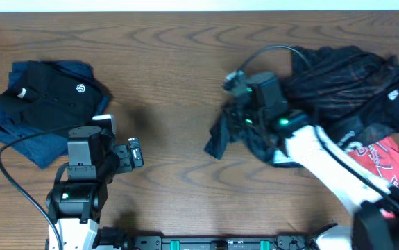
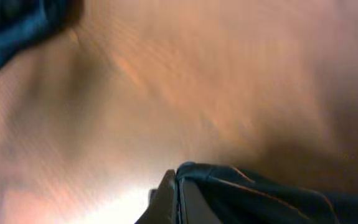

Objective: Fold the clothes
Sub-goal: 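Grasp the black jersey with the right gripper and drag it leftward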

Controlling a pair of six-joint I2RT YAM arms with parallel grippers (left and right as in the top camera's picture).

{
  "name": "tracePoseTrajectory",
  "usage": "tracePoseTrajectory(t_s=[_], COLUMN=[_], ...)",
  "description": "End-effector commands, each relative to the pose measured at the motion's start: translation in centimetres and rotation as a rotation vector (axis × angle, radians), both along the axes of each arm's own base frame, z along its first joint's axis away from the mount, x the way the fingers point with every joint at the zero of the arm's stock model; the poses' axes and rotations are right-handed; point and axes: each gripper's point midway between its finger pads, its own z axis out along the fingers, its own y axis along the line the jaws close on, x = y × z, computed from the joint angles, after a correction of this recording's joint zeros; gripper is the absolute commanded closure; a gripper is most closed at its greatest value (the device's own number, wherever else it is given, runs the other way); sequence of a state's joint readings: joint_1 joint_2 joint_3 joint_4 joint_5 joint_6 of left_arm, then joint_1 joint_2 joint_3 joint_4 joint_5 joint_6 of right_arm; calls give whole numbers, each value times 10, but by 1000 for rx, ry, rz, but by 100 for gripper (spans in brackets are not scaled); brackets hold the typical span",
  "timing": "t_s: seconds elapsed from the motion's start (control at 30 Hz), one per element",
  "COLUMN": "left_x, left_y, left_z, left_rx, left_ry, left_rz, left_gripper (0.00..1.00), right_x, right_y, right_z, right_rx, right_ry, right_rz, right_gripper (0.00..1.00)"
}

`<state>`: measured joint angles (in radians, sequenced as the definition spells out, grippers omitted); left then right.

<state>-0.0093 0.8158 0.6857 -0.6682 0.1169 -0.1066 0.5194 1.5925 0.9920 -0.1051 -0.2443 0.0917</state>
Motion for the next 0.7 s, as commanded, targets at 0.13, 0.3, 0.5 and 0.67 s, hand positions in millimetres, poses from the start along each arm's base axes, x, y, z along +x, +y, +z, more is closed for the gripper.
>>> tracePoseTrajectory(t_s=[0.13, 0.3, 0.5, 0.67], left_x=[6, 12, 26, 36], left_y=[-5, -5, -32, -61], left_z=[13, 19, 23, -7], left_rx=[-100, -189, -328, -379], left_ry=[-28, -50, -52, 71], left_rz=[70, 166, 80, 19], left_gripper=[2, 2, 2, 2], right_x=[56, 57, 6, -37], right_y=[-12, -76, -180, -256], right_z=[28, 34, 15, -8], right_rx=[122, 16, -208, -244], right_ry=[-140, -113, 110, 347], right_rz=[-292, -453, -664, -911], right_gripper=[61, 1, 1, 1])
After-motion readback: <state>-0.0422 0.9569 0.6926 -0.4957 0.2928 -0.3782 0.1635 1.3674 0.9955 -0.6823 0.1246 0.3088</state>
